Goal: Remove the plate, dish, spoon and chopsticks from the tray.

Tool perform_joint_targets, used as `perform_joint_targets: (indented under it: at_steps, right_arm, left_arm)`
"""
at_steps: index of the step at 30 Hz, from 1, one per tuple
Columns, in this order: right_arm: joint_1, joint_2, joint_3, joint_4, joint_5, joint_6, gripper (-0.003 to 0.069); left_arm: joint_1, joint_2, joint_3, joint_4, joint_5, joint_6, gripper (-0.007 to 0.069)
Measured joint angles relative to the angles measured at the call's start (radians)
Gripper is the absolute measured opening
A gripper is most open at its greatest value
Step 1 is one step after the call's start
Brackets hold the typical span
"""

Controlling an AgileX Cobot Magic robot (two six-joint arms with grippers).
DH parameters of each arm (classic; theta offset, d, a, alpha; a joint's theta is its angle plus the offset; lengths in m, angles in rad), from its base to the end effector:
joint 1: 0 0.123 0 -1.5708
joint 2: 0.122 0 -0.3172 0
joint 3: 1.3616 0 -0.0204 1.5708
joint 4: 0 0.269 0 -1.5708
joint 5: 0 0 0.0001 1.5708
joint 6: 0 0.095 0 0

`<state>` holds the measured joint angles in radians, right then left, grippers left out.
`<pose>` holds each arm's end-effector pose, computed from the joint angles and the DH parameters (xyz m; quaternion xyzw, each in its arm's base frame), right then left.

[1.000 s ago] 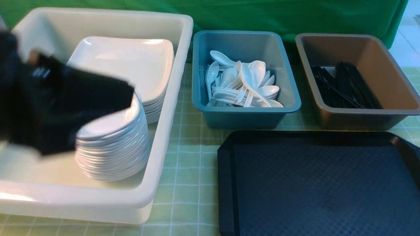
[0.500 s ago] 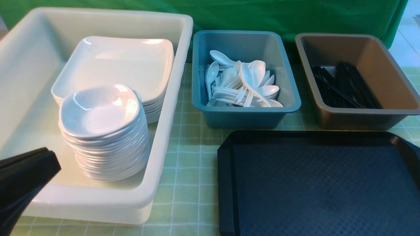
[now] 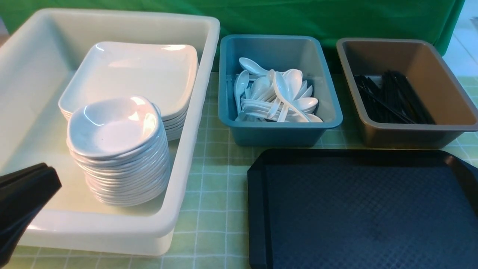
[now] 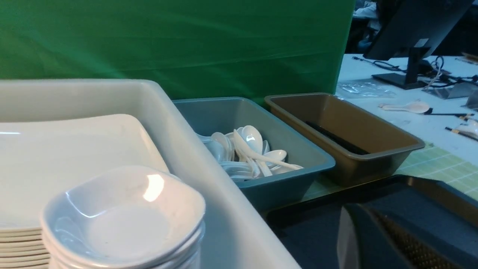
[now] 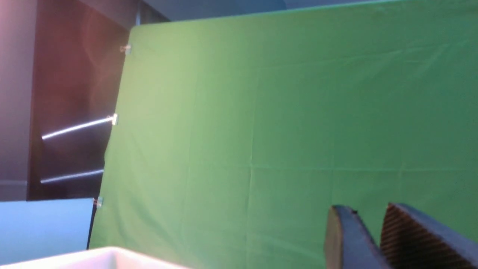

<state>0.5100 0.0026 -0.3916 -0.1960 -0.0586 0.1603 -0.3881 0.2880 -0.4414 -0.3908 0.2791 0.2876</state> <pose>-0.0033 -0.0006 0.3521 -0.1383 0.4760 0.2069 0.8435 0.0517 -0.0319 0.3315 0.1424 0.6992 -0.2019 0.6709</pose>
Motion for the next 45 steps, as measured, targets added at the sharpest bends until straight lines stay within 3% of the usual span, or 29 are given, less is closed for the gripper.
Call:
perform_joint_targets:
  at_steps: [16, 22, 26, 30, 45]
  right_arm:
    - [0.000, 0.000, 0.000, 0.001, 0.019, 0.001, 0.0189]
    - [0.000, 0.000, 0.000, 0.001, 0.019, 0.002, 0.0195]
    - [0.000, 0.000, 0.000, 0.001, 0.019, 0.003, 0.0200]
    - [0.000, 0.000, 0.000, 0.001, 0.019, 0.003, 0.0207]
    - [0.000, 0.000, 0.000, 0.001, 0.019, 0.003, 0.0231]
  left_arm:
    - [0.017, -0.049, 0.050, 0.285, -0.029, -0.034, -0.0018]
    - [0.156, -0.181, 0.232, 0.302, -0.103, -0.097, -0.0018]
    - [0.301, -0.273, 0.402, 0.328, -0.141, -0.133, -0.0018]
    - [0.369, -0.286, 0.446, 0.336, -0.137, -0.133, -0.0018]
    - [0.380, -0.287, 0.448, 0.341, -0.064, -0.150, -0.0018]
